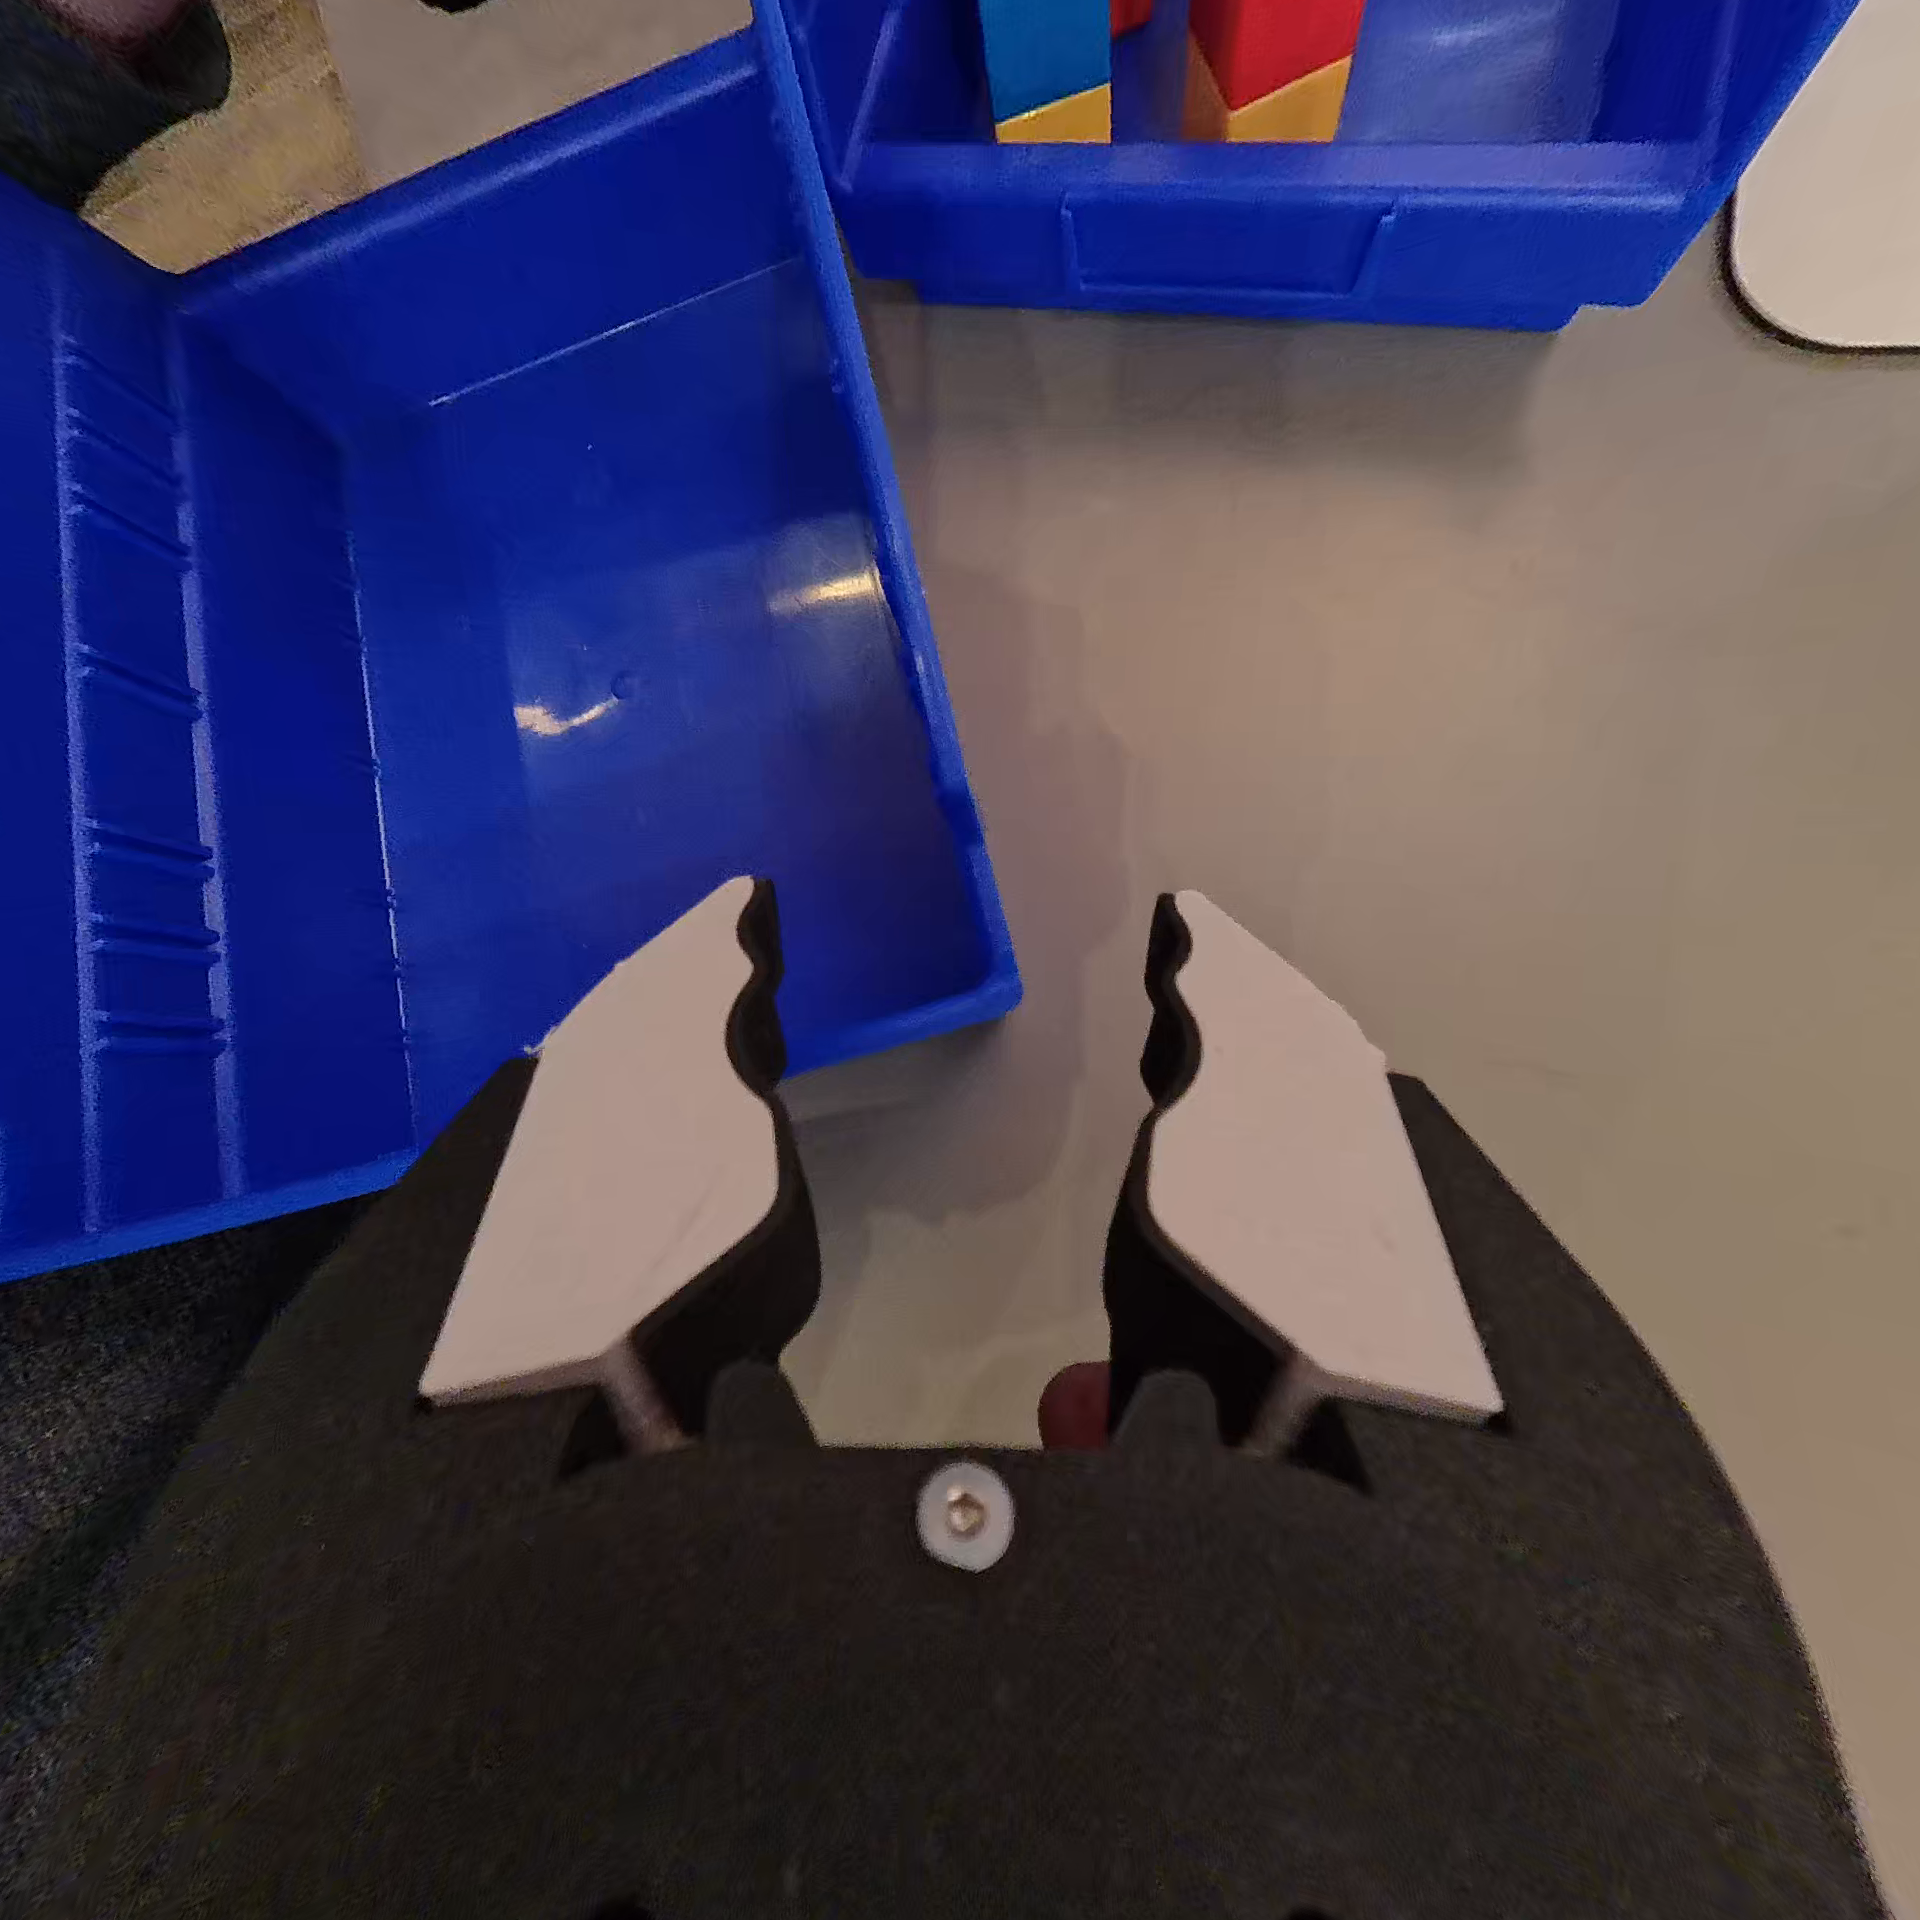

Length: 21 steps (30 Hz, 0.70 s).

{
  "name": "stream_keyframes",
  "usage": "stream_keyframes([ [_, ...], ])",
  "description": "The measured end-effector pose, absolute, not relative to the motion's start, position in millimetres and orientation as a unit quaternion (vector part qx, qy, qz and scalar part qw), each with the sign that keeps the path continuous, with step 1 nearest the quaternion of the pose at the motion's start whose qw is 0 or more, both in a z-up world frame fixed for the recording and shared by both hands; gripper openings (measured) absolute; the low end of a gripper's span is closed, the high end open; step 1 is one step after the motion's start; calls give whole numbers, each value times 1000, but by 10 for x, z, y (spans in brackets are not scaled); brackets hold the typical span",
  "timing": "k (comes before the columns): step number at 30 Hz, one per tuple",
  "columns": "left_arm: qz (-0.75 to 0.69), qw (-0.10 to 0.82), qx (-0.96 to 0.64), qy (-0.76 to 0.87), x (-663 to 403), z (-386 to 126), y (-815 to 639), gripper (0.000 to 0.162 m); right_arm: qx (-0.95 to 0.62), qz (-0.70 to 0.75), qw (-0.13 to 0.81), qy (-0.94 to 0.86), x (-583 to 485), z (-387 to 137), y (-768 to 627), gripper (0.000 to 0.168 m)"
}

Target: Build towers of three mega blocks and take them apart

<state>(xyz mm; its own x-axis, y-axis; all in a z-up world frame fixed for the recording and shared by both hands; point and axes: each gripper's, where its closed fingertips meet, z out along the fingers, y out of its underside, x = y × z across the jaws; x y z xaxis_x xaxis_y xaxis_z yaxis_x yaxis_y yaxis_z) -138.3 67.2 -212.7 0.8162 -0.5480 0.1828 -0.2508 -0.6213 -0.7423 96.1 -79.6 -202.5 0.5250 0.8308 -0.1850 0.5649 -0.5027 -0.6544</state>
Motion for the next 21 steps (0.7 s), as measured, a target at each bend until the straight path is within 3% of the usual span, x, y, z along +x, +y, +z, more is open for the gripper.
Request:
stream_keyframes([
  [9,-200,364,-879,236,-1383,-2129,674,130,-833,241,256,-428,1043,-2057,-791,55],
  [21,-200,358,-880,239,-1349,-2127,633,127,-830,238,234,-447,1084,-2085,-853,63],
])
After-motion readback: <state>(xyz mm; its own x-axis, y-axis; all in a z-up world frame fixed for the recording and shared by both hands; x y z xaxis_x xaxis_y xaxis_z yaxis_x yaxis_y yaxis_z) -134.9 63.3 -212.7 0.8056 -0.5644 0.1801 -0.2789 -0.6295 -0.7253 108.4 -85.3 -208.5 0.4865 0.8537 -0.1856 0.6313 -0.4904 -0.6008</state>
